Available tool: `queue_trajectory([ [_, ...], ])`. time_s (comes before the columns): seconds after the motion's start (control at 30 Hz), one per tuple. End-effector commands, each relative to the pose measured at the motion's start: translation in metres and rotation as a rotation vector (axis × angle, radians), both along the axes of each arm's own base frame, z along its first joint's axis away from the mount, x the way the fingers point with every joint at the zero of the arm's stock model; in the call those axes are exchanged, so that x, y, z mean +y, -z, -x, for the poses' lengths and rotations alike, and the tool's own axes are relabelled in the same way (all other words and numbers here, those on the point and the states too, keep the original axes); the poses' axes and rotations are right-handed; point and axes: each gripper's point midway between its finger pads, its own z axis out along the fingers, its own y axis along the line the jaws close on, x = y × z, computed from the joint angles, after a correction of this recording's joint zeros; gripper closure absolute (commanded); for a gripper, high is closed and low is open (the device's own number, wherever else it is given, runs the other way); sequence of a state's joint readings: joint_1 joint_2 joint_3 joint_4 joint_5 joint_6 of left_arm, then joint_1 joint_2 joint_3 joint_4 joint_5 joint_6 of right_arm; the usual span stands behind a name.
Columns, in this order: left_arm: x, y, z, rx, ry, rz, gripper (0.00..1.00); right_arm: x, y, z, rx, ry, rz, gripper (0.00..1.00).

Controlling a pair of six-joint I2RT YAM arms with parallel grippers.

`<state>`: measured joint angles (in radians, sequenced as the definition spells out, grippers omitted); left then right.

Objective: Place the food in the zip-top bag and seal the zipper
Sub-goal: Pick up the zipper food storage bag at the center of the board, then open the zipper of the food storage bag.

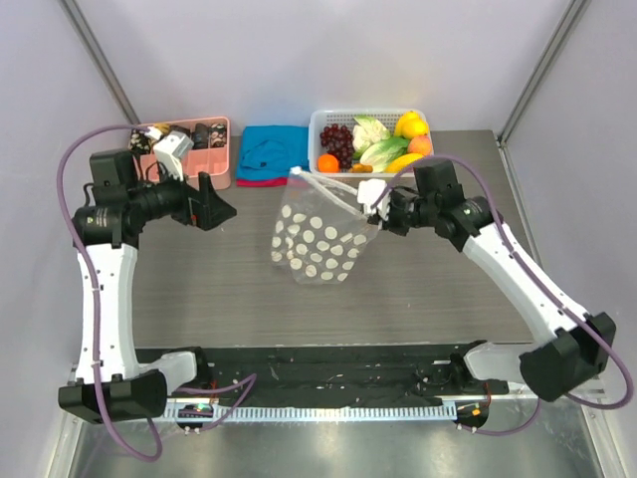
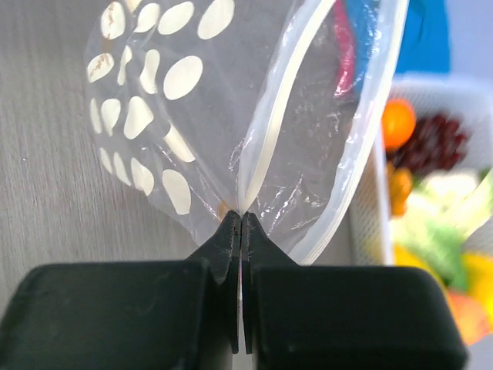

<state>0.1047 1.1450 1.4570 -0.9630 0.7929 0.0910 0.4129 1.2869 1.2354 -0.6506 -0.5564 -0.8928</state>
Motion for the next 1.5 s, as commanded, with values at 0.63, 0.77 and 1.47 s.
queue_trajectory([
  [0.63, -0.079, 0.055, 0.075, 0.162, 0.420, -0.195, 0.20, 0.096, -0.043, 0.073, -0.849, -0.569, 0.261, 0.99],
  [0.77, -0.093, 0.060, 0.068, 0.166, 0.427, -0.171, 0.24, 0.106, -0.054, 0.083, -0.910, -0.609, 0.229, 0.99],
  [1.47, -0.097, 0.082, 0.080, 0.247, 0.365, -0.094, 1.00, 0.133, -0.063, 0.092, -1.015, -0.619, 0.115, 0.99],
])
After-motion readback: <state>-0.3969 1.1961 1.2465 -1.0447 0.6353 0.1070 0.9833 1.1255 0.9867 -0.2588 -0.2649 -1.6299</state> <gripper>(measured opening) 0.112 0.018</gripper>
